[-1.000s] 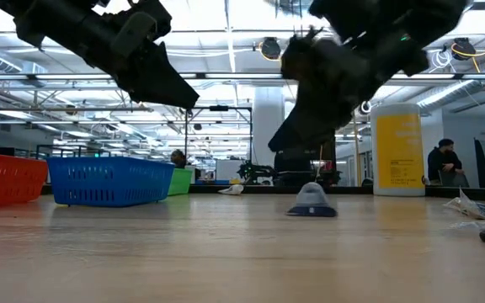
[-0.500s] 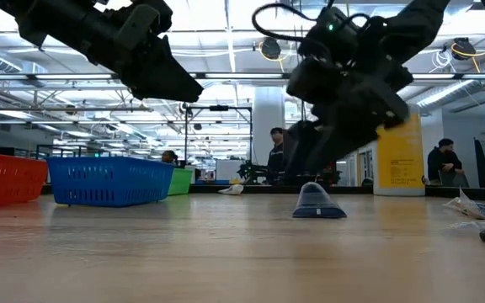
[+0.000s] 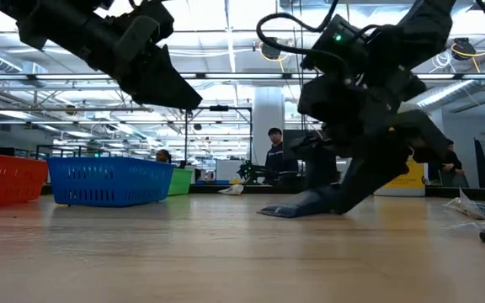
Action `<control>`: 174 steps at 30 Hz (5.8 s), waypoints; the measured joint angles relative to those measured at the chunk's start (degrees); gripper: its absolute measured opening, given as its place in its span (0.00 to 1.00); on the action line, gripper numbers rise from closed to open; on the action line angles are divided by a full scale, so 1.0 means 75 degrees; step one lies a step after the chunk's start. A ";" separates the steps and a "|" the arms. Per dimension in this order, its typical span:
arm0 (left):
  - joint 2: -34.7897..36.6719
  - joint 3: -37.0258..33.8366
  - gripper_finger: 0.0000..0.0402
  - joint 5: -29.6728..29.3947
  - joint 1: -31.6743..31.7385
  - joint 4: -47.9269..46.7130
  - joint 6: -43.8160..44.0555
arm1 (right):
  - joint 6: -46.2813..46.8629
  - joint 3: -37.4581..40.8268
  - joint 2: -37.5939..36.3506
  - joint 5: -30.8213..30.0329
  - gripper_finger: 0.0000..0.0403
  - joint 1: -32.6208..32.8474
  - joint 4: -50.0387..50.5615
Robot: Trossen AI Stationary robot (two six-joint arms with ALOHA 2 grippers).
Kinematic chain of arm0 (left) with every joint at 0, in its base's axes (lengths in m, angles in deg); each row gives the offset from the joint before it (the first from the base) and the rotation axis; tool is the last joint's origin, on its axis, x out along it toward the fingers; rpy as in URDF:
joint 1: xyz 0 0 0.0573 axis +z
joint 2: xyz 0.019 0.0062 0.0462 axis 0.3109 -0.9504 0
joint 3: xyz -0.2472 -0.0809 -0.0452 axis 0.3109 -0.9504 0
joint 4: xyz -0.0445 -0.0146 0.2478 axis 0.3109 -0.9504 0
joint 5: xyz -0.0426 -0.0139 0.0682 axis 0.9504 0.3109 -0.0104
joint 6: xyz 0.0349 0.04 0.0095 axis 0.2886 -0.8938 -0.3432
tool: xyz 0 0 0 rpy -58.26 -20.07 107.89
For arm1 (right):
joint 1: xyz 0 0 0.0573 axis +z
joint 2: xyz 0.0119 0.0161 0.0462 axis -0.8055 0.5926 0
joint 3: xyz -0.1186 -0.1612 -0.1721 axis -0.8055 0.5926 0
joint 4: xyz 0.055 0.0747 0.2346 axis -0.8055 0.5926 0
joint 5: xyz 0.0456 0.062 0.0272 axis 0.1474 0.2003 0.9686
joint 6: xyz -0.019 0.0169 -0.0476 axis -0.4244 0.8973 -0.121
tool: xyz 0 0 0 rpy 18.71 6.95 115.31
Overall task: Pick & Place Travel size toiletries
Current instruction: Put the blue shaving cream into the red bin, then adjust the red bin on the table
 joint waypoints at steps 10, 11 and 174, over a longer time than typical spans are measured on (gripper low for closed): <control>-0.0669 0.0000 0.38 0.0282 -0.0106 0.0744 -0.0285 | 0.2531 0.0894 0.0102 -0.1912 0.26 0.1123 -0.3034; -0.0674 0.0000 0.38 0.0432 -0.0184 0.0940 -0.0475 | 0.2701 0.1123 0.0102 -0.1930 0.26 0.1205 -0.3819; -0.0106 0.1005 0.03 0.1780 -0.2887 -1.2542 1.2449 | 0.3648 0.1740 0.0297 -0.1893 0.64 0.1057 -0.7172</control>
